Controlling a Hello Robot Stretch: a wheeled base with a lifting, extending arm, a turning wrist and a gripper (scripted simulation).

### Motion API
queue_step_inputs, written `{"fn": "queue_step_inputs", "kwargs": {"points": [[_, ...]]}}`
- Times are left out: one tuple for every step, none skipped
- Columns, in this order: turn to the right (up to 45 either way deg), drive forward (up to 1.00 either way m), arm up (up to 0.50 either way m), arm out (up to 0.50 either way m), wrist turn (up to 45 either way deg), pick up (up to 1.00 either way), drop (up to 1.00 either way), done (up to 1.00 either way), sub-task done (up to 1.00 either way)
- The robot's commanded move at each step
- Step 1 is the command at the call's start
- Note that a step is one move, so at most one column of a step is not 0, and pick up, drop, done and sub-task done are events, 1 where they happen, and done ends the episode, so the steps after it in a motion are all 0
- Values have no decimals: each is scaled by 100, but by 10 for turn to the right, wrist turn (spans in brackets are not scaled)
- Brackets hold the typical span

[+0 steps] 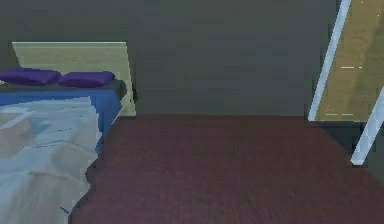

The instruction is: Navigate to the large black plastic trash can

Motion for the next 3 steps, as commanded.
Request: {"fn": "queue_step_inputs", "kwargs": {"points": [[120, 0, 0, 0, 0, 0, 0, 0, 0], [30, 0, 0, 0, 0, 0, 0, 0, 0], [0, 65, 0, 0, 0, 0, 0, 0, 0]]}}
